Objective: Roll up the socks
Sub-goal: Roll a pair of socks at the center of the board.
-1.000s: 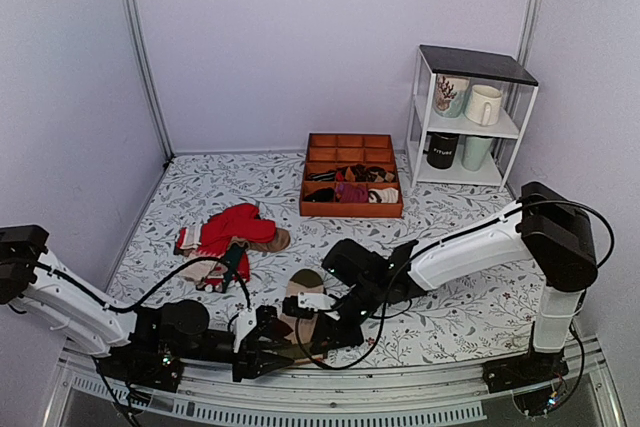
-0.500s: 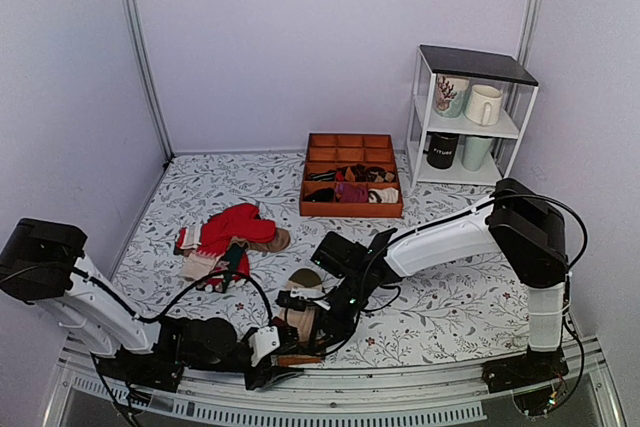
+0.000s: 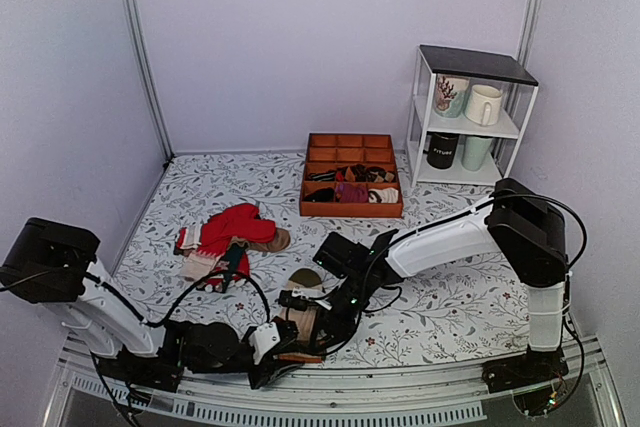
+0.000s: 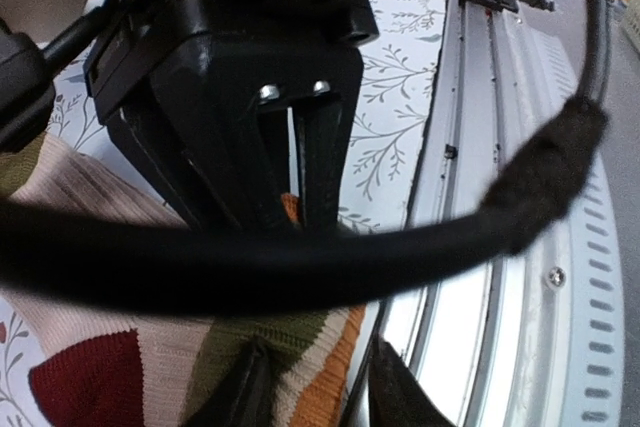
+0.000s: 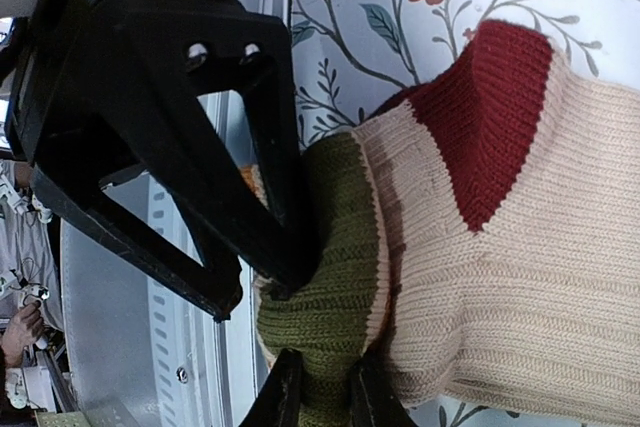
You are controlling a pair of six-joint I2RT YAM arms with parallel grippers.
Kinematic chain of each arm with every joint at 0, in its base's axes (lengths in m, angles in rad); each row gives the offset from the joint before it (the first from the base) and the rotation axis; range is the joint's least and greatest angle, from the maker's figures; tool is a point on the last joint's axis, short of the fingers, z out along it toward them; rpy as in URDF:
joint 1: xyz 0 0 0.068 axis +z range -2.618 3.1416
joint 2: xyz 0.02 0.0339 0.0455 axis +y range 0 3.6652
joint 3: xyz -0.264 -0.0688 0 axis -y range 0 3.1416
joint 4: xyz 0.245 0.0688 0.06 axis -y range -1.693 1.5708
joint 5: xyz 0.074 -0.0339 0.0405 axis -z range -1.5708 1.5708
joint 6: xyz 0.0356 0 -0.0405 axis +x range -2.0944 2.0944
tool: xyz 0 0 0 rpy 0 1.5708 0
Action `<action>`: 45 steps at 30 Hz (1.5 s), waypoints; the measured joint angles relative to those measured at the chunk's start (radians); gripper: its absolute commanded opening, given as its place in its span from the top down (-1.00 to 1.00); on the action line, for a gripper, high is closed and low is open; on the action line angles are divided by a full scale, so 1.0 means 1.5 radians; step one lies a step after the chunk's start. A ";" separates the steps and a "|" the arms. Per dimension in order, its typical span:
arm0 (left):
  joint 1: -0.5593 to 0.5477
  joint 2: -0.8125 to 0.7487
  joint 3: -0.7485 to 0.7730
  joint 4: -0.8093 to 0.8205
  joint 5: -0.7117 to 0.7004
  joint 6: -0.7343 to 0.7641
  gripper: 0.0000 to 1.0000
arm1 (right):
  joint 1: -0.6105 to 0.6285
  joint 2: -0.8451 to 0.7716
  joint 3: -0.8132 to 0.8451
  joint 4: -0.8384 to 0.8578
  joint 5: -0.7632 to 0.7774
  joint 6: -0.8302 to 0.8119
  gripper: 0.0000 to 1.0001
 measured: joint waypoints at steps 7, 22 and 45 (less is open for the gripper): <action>-0.048 -0.046 -0.033 -0.005 -0.072 -0.023 -0.11 | 0.000 0.000 0.000 0.003 0.002 0.002 0.66; -0.050 -0.248 -0.124 -0.034 -0.152 -0.001 -0.06 | 0.001 0.002 0.000 0.003 0.004 0.011 0.66; 0.028 0.026 -0.114 0.191 0.007 0.051 -0.19 | 0.001 0.005 0.002 0.003 0.000 0.010 0.66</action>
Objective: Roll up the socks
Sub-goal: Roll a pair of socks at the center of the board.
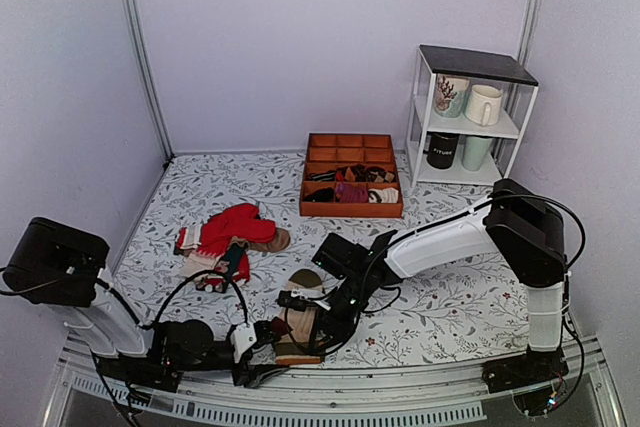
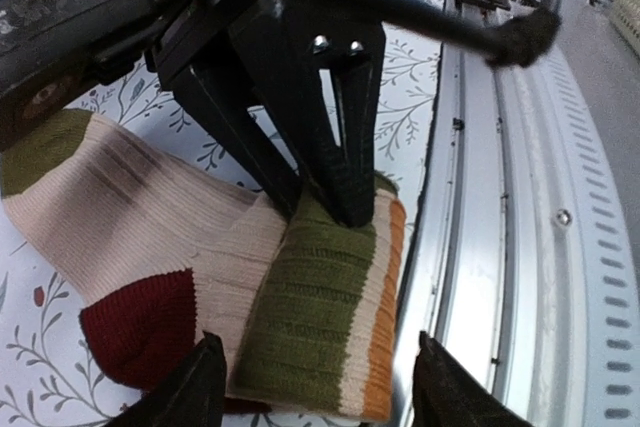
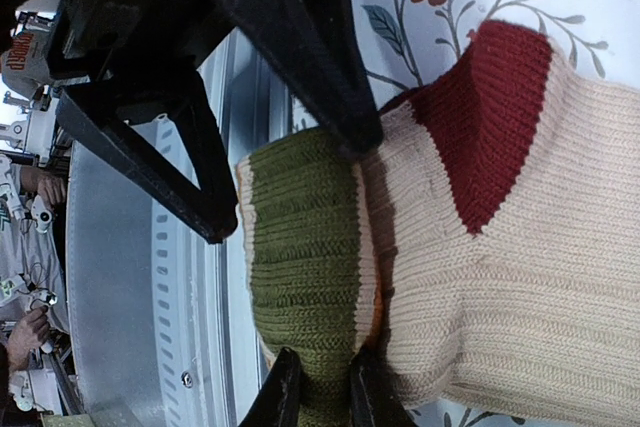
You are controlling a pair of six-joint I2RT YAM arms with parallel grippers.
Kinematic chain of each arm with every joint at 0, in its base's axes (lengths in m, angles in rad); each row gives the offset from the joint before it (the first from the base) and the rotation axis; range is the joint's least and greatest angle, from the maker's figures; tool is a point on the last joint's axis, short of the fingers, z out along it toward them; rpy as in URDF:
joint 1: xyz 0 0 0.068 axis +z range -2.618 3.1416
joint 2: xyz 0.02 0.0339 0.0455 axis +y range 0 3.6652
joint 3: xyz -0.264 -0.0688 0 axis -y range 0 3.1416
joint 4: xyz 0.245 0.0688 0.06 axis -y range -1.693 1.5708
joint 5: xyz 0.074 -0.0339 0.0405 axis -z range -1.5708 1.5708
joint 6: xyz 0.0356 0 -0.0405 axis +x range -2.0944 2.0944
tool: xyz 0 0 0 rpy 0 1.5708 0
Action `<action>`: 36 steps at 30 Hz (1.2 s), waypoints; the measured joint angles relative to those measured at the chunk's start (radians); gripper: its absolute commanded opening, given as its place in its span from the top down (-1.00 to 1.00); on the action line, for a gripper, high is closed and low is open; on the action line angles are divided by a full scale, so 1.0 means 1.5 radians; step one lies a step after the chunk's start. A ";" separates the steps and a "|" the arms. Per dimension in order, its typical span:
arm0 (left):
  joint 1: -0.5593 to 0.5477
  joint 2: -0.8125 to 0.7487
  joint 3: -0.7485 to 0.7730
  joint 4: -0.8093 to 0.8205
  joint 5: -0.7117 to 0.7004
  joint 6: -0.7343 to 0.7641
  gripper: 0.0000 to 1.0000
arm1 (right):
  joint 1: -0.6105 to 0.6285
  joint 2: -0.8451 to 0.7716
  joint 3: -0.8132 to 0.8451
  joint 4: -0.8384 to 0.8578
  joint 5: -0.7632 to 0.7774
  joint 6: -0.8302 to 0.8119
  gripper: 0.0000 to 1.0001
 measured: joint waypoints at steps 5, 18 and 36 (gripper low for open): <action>0.005 0.000 0.021 -0.003 0.022 0.003 0.07 | 0.000 0.000 0.000 0.000 0.000 0.001 0.66; 0.021 0.047 0.032 0.018 0.061 -0.019 0.75 | 0.000 0.000 0.000 0.000 0.000 0.003 0.66; 0.093 0.057 0.044 -0.001 0.181 -0.291 1.00 | 0.028 -0.177 -0.227 0.249 0.154 0.004 -0.17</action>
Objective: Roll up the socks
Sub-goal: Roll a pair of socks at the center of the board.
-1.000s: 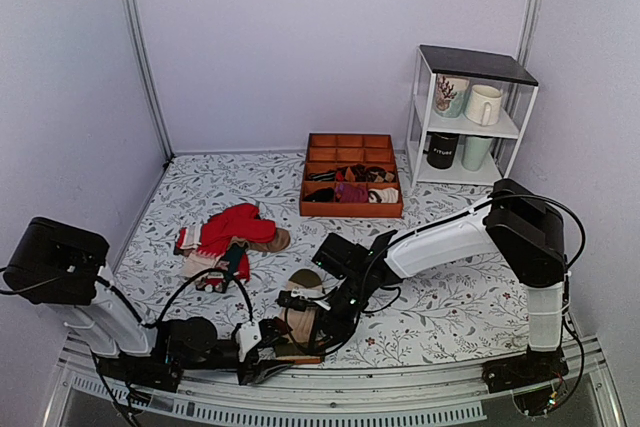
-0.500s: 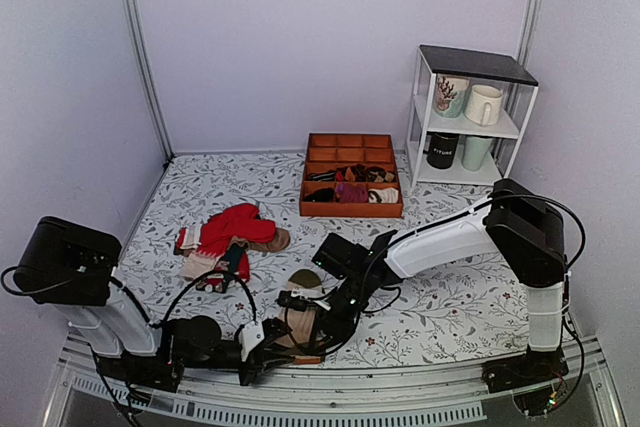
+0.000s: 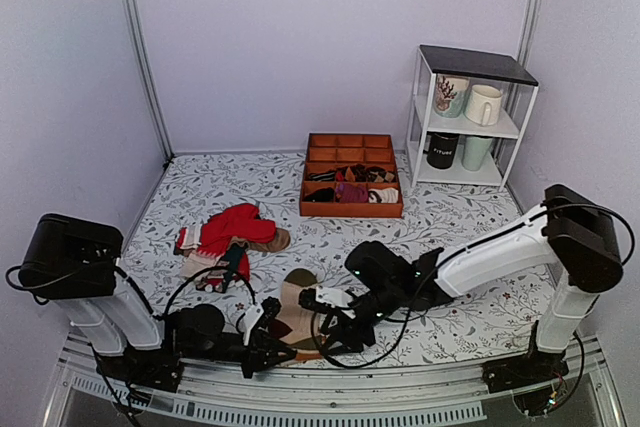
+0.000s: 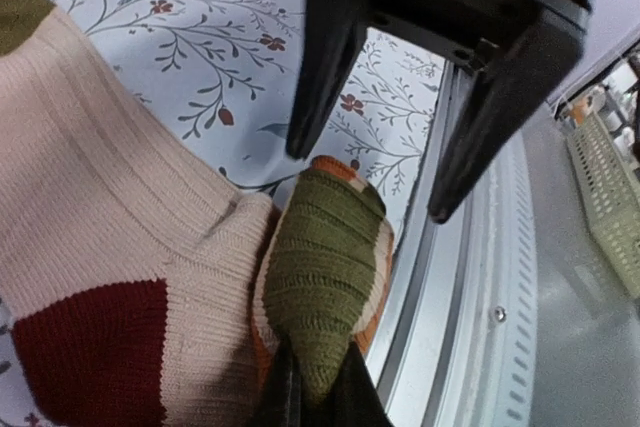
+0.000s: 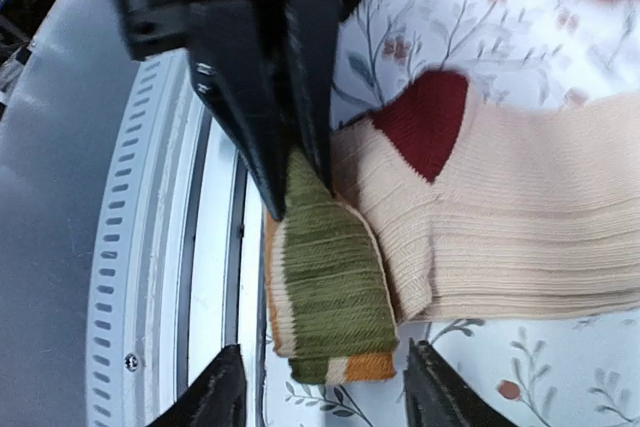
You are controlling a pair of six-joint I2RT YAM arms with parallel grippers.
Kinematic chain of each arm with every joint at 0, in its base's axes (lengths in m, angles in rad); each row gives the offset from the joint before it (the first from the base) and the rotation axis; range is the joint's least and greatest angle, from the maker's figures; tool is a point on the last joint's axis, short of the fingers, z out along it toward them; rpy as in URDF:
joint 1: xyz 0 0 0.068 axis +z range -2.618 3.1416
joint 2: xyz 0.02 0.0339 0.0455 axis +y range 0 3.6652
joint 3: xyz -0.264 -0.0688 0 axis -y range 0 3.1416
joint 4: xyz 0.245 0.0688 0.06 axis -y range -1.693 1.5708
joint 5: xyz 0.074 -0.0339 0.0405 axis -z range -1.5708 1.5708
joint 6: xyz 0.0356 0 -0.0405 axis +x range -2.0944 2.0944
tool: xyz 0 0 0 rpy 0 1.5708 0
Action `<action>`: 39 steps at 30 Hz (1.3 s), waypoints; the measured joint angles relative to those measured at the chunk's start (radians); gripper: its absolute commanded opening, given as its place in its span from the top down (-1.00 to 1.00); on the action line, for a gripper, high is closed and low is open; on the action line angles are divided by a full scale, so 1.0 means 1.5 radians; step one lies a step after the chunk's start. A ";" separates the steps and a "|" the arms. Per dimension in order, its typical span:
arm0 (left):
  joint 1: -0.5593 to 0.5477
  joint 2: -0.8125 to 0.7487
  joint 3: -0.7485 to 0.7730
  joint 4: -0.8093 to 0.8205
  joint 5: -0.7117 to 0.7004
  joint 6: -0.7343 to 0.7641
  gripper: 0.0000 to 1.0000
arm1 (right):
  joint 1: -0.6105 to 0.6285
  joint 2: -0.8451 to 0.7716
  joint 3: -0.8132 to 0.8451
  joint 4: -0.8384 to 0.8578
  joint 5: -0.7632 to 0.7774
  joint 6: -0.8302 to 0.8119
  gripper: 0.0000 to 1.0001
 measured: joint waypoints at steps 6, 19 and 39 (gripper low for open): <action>0.017 0.020 -0.006 0.025 0.038 -0.104 1.00 | 0.061 -0.089 -0.106 0.178 0.098 -0.118 -0.33; 0.028 0.089 -0.027 0.143 0.083 -0.170 1.00 | 0.103 -0.002 -0.101 0.243 0.185 -0.223 -0.28; 0.040 -0.002 -0.041 0.070 0.099 -0.125 -0.99 | 0.091 0.053 -0.017 0.146 0.131 -0.132 0.46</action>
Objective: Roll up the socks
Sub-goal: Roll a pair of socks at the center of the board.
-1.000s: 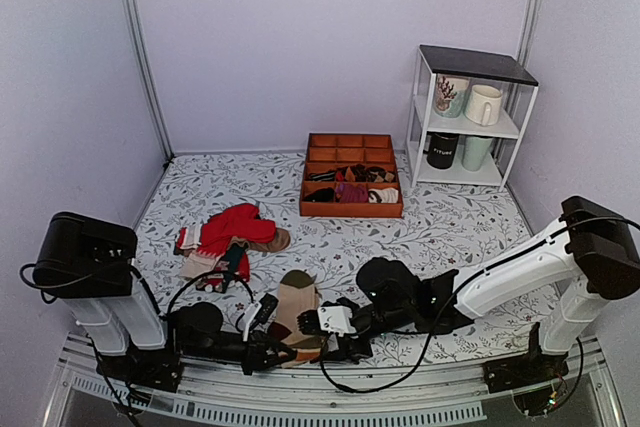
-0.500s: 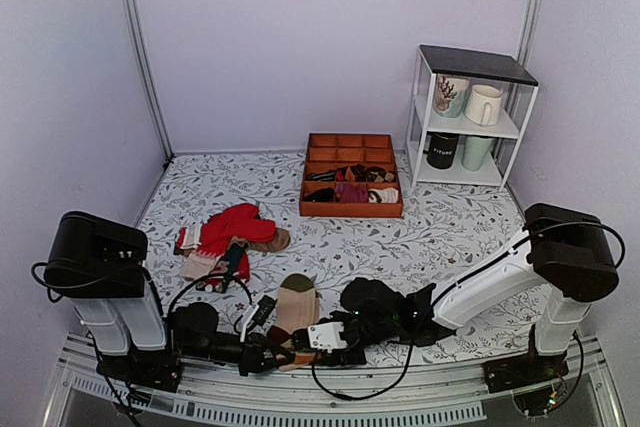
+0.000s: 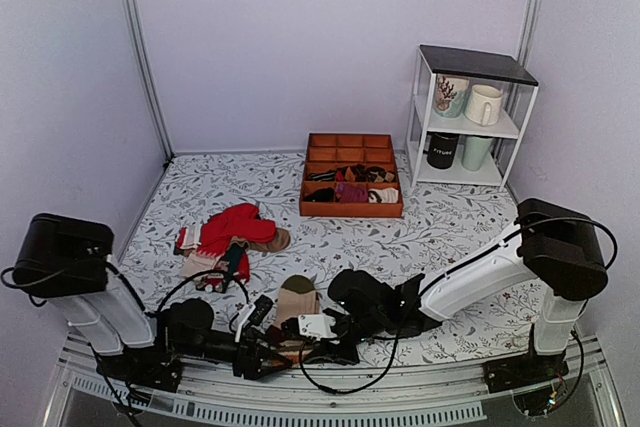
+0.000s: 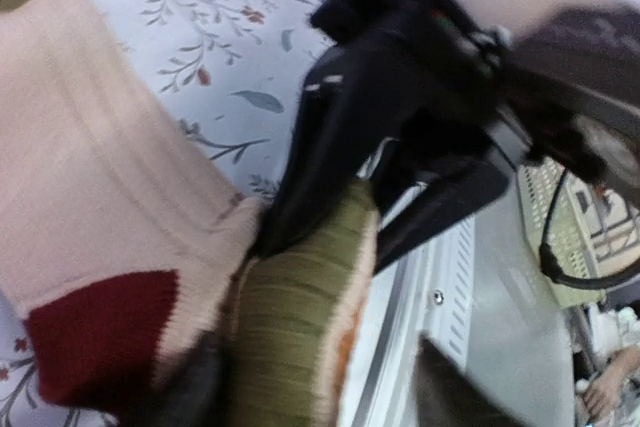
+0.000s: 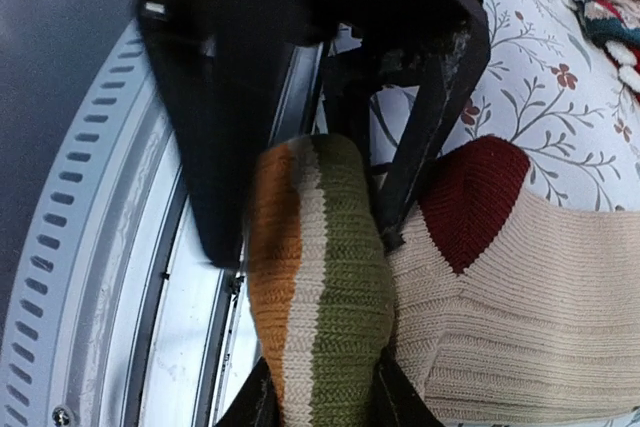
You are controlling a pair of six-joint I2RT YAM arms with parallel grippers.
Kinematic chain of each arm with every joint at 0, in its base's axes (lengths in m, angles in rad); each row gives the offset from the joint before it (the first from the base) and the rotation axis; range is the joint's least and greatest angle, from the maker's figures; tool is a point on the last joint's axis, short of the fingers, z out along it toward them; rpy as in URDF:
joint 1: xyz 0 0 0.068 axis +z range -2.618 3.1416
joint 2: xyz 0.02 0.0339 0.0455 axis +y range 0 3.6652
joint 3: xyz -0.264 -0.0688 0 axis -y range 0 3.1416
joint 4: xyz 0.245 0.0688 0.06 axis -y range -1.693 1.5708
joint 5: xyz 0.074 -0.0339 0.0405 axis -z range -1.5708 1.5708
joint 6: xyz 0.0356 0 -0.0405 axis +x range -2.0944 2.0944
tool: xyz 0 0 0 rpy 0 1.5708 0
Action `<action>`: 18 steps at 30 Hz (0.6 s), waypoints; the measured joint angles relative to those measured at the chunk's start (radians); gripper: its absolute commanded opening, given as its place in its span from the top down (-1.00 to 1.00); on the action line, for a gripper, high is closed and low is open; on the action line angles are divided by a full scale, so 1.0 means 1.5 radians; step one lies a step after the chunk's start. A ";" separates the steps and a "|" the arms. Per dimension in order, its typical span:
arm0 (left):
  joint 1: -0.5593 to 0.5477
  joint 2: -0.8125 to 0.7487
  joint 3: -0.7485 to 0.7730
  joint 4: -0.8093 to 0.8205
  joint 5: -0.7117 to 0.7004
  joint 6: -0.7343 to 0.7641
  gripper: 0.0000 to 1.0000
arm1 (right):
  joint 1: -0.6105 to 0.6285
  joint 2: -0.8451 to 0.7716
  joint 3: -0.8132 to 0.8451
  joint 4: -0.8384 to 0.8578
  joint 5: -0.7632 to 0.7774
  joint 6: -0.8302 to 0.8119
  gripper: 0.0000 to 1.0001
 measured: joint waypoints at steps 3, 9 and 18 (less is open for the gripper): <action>-0.013 -0.103 0.032 -0.133 -0.020 0.056 -0.99 | -0.019 0.011 0.004 0.000 -0.046 0.040 0.47; -0.024 -0.263 0.095 -0.349 -0.109 0.187 -0.99 | -0.057 0.041 0.038 -0.029 -0.137 0.100 0.46; -0.070 -0.224 0.071 -0.393 -0.179 0.301 -0.99 | -0.089 0.099 0.137 -0.153 -0.240 0.135 0.47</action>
